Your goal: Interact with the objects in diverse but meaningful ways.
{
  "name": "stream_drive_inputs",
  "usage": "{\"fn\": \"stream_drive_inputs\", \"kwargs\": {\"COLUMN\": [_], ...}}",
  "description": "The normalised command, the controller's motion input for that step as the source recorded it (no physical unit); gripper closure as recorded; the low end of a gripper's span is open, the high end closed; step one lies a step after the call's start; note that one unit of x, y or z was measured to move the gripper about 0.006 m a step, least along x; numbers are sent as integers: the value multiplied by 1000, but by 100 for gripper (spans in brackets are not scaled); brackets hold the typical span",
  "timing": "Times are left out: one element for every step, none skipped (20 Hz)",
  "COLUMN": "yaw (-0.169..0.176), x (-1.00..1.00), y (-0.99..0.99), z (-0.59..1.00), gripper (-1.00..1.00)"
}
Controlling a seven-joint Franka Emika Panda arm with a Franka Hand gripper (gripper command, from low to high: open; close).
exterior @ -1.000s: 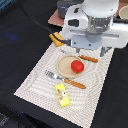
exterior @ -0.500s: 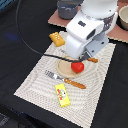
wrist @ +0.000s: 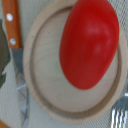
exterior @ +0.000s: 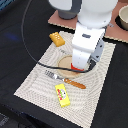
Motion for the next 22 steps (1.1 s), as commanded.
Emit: {"fn": "stream_drive_inputs", "kwargs": {"yaw": [-121,-122,-123,-111,-104,-92,-91,-83,-62,-48,-38,-23,-5,0,0,0,0,7,14,21,31,34], "x": [-26,-137,-280,-257,-283,-337,-360,-294,-257,-269,-320,-349,-340,-314,-289,-257,-246,-249,-280,-286,-291,-314], "y": [-246,-223,-69,0,20,0,0,0,37,0,0,0,0,54,94,106,126,140,114,134,134,120], "z": [-129,-151,0,11,66,69,63,14,0,0,-71,-109,-123,-111,-100,-117,-143,-146,-200,-217,-229,-234], "gripper": [-100,-100,-100,-100,-100,-100,-100,-100,-100,-100,-100,-100,-100,-100,-100,-100,-100,-100,-100,-100,-100,-100]}}
